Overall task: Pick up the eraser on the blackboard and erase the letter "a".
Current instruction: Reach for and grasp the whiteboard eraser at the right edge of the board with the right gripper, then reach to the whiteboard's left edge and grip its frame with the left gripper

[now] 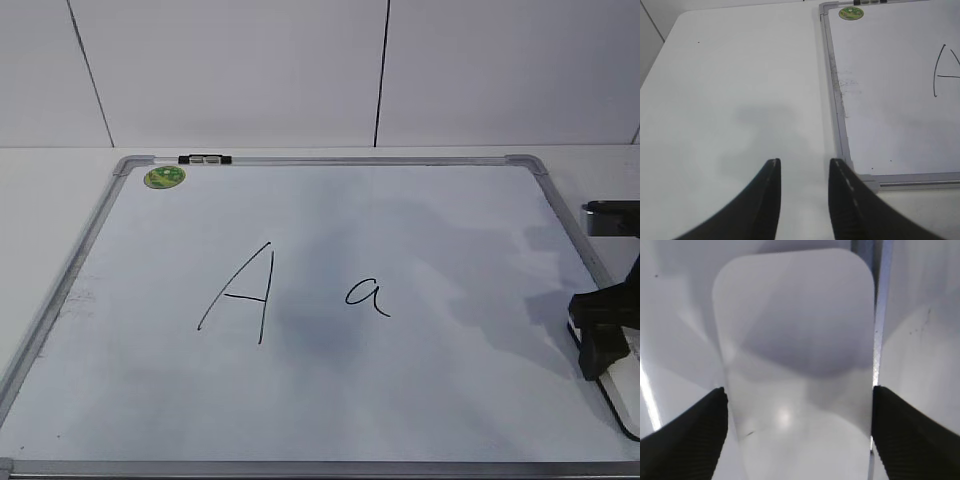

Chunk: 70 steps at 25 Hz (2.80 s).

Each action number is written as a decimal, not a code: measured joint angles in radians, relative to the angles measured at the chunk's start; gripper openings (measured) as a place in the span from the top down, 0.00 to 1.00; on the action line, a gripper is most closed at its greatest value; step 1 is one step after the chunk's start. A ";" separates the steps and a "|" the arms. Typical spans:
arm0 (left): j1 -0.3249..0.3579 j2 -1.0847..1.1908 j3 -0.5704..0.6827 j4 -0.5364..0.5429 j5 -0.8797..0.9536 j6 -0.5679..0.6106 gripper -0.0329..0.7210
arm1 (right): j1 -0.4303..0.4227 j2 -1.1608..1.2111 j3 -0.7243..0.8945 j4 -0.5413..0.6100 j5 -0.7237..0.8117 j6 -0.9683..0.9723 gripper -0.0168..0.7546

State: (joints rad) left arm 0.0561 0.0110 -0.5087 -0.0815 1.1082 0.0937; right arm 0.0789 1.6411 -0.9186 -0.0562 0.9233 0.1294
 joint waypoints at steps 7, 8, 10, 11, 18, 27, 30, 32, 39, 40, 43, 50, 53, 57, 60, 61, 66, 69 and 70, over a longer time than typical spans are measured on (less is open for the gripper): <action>0.000 0.000 0.000 0.000 0.000 0.000 0.63 | 0.000 0.002 0.000 -0.021 -0.008 0.022 0.11; 0.000 0.000 0.000 0.000 0.000 0.000 0.63 | 0.000 0.002 0.000 -0.024 -0.008 0.022 0.11; 0.000 0.000 0.000 0.000 0.000 0.000 0.63 | 0.000 0.004 0.000 -0.033 -0.008 0.022 0.12; 0.000 0.000 0.000 0.000 0.000 0.000 0.63 | 0.000 0.004 0.000 -0.035 -0.008 0.022 0.13; 0.000 0.000 0.000 0.000 0.000 0.000 0.63 | 0.000 0.004 0.000 -0.033 -0.008 0.022 0.24; 0.000 0.000 0.000 0.000 0.000 0.000 0.63 | 0.000 0.004 0.000 -0.033 -0.008 0.022 0.28; 0.000 0.000 0.000 0.000 0.000 0.000 0.63 | 0.000 0.004 0.000 -0.033 -0.008 0.022 0.28; 0.000 0.000 0.000 0.000 0.000 0.000 0.63 | 0.000 0.004 0.000 -0.035 -0.008 0.022 0.28; 0.000 0.000 0.000 0.000 0.000 0.000 0.63 | 0.000 0.008 -0.014 -0.003 0.017 0.022 0.28; 0.000 0.000 0.000 0.000 0.000 0.000 0.63 | 0.000 0.008 -0.019 0.002 0.028 0.022 0.28; 0.000 0.000 0.000 0.000 0.000 0.000 0.63 | 0.000 -0.007 -0.045 0.009 0.063 0.022 0.28; 0.000 0.000 0.000 0.000 0.000 0.000 0.63 | 0.002 -0.078 -0.127 0.013 0.135 0.022 0.28; 0.000 0.000 0.000 0.000 0.000 0.000 0.63 | 0.021 -0.093 -0.176 0.013 0.174 0.020 0.28; 0.000 0.000 0.000 0.000 0.000 0.000 0.63 | 0.103 -0.096 -0.258 0.010 0.225 0.005 0.28; 0.000 0.000 0.000 0.000 0.000 0.000 0.63 | 0.167 -0.096 -0.310 0.005 0.231 0.001 0.28; 0.000 0.000 0.000 0.000 0.000 0.000 0.63 | 0.185 -0.096 -0.326 0.005 0.233 0.000 0.28; 0.000 0.000 0.000 0.000 0.000 0.000 0.63 | 0.253 -0.053 -0.392 0.002 0.247 -0.008 0.28; 0.000 0.000 0.000 0.000 0.000 0.000 0.63 | 0.291 -0.003 -0.415 0.002 0.260 -0.014 0.28; 0.000 0.000 0.000 0.000 0.000 0.000 0.63 | 0.304 0.010 -0.419 0.002 0.262 -0.014 0.28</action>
State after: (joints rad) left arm 0.0561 0.0110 -0.5087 -0.0815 1.1082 0.0937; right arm 0.3830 1.6510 -1.3380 -0.0539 1.1849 0.1151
